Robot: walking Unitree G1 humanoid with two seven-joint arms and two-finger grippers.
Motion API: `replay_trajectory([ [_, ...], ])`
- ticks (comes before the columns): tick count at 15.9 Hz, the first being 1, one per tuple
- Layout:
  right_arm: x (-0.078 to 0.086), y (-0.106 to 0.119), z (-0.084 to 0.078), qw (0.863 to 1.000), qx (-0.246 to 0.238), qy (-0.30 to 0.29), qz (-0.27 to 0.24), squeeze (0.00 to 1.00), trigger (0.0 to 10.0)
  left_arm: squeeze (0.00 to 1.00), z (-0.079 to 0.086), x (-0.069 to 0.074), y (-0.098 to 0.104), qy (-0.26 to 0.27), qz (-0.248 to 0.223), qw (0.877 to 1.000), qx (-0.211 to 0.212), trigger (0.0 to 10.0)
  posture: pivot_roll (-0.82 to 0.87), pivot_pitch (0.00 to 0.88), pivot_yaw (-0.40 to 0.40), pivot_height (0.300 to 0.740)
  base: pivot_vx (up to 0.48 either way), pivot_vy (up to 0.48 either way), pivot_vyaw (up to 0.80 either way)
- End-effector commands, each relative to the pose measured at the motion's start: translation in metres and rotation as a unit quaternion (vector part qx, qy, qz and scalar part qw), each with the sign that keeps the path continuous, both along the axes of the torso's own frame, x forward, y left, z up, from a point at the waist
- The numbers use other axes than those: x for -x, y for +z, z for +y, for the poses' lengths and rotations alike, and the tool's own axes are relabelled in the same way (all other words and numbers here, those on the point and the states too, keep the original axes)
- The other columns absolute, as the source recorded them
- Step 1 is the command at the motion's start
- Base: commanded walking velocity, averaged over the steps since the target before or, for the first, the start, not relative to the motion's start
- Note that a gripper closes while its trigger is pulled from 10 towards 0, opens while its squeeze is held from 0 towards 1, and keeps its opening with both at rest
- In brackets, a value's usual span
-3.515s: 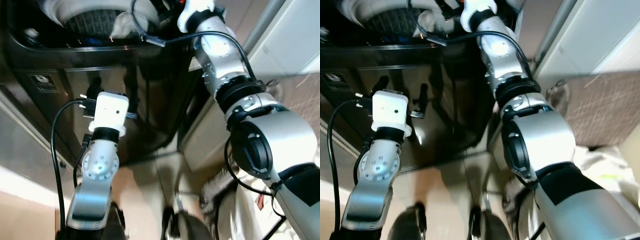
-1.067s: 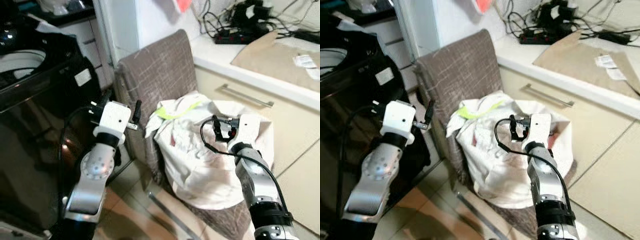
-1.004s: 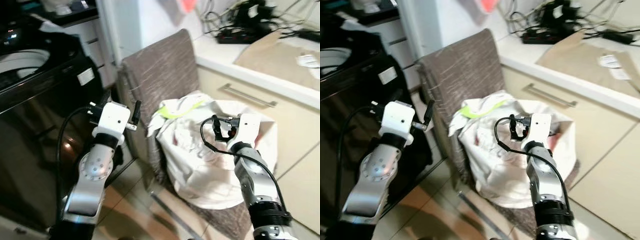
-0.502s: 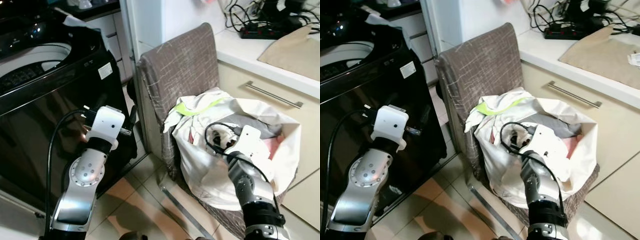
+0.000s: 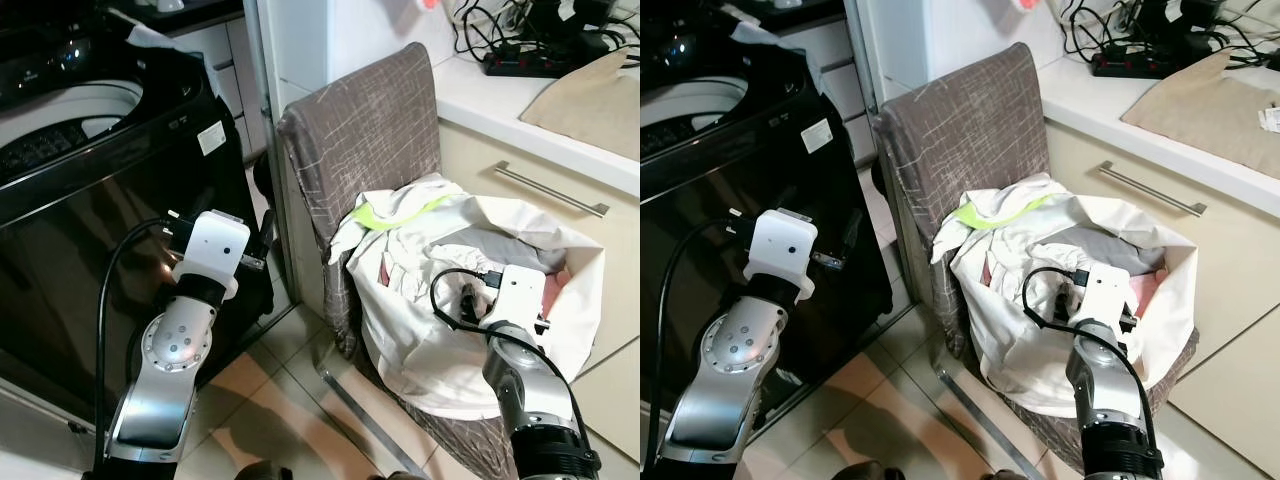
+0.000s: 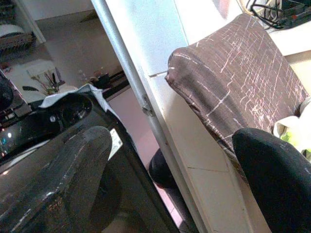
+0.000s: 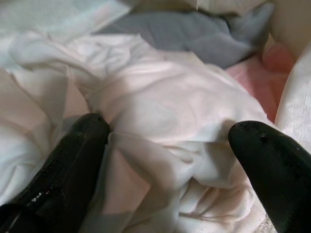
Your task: Clothes washing
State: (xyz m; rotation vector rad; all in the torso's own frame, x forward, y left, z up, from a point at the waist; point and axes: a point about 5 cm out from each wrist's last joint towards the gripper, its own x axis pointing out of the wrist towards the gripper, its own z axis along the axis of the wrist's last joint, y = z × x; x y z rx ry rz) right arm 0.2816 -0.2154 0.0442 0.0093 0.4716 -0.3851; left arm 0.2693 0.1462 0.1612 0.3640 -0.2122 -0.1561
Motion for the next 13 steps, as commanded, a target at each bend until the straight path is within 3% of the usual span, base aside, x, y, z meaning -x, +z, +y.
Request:
replay_trajectory([
  [1, 0.002, -0.009, -0.003, 1.0, -0.001, -0.003, 0.019, 0.0, 10.0, 0.0, -0.001, -0.003, 0.002, 0.0, -0.001, 1.0, 0.0, 10.0, -0.03, 0.095, 0.046, 0.74, 0.0, 0.0, 0.0],
  [4, -0.006, -0.02, -0.004, 0.999, -0.009, 0.018, 0.034, 0.0, 10.0, 0.0, -0.003, -0.006, 0.004, 0.0, -0.005, 1.0, 0.001, 10.0, -0.02, 0.101, 0.053, 0.74, 0.0, 0.0, 0.0],
  [5, -0.007, -0.023, -0.004, 0.999, -0.021, 0.014, 0.04, 0.0, 2.2, 0.0, -0.003, -0.006, 0.005, -0.001, -0.007, 1.0, 0.0, 10.0, -0.02, 0.101, 0.053, 0.74, 0.0, 0.0, 0.0],
  [6, -0.007, -0.025, -0.004, 0.998, -0.039, 0.006, 0.043, 0.0, 0.0, 0.0, -0.003, -0.006, 0.005, 0.0, -0.007, 1.0, -0.001, 10.0, -0.02, 0.101, 0.053, 0.74, 0.0, 0.0, 0.0],
  [9, -0.011, -0.034, 0.01, 0.992, -0.113, -0.009, 0.048, 0.0, 0.0, 0.0, -0.001, -0.005, 0.008, -0.001, -0.014, 1.0, -0.01, 10.0, 0.0, 0.115, 0.058, 0.74, 0.0, 0.0, 0.0],
  [13, -0.011, -0.039, 0.019, 0.988, -0.145, -0.003, 0.052, 0.0, 0.0, 0.0, -0.001, -0.005, 0.01, -0.003, -0.016, 1.0, -0.014, 10.0, 0.0, 0.12, 0.063, 0.74, 0.0, 0.0, 0.0],
])
